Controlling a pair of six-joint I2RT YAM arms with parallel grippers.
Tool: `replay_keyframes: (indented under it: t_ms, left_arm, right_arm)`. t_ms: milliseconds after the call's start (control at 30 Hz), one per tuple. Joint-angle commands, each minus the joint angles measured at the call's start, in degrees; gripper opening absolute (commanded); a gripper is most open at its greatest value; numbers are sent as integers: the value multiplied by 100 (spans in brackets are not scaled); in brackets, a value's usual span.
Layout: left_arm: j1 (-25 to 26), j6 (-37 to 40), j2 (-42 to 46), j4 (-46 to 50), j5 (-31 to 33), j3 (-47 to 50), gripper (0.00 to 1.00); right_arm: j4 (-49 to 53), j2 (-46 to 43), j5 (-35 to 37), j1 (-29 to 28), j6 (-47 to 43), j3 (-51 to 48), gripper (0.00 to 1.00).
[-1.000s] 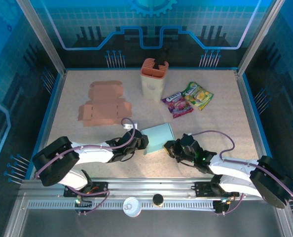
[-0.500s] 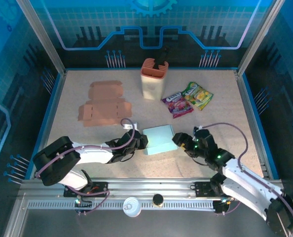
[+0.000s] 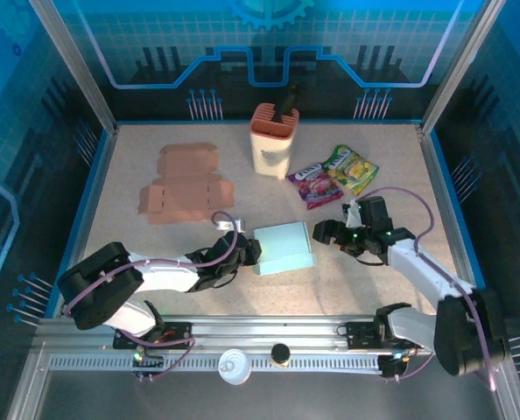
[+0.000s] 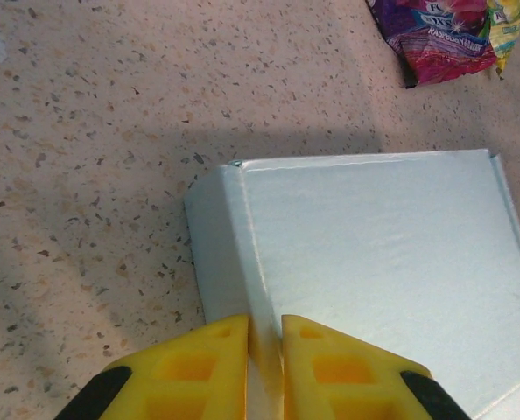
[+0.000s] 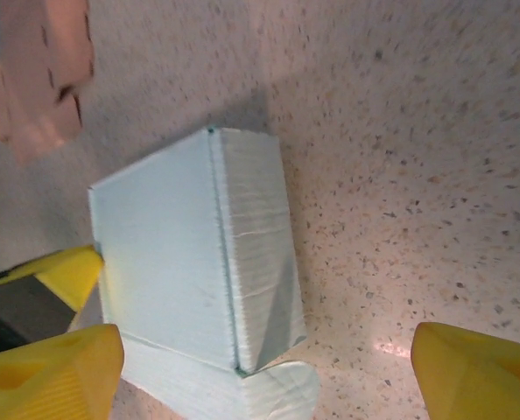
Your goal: Fold the paper box
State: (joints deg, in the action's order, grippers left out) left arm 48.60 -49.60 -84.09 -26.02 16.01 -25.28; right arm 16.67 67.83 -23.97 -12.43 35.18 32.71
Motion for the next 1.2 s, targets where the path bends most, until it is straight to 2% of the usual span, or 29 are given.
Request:
replay_keyframes:
  t_ms: [0, 200, 433, 833, 967, 1167]
  left_arm:
    - [-87, 5, -16, 299, 48, 242, 16]
    - [-140, -30, -49, 158, 32, 374, 15]
    - [-174, -41, -91, 92, 18, 471, 15]
    - [-254, 49, -129, 62, -37, 471, 15]
    - [-272, 281, 76, 227, -67, 364, 20]
    - [-229, 1396, 780, 940, -55, -72, 38]
  right_arm:
    - [-289, 395, -573, -36, -473, 172, 85]
    - [-836, 1172, -907, -362, -466, 296, 84]
    - [-1522, 1571, -1257, -469, -156, 229, 81]
    - [-2416, 2000, -1761, -638, 500, 228, 64]
    - [-2640, 1868, -1740, -647, 827, 94, 58]
    - [-3061, 1788, -1838, -638, 1569, -45, 48]
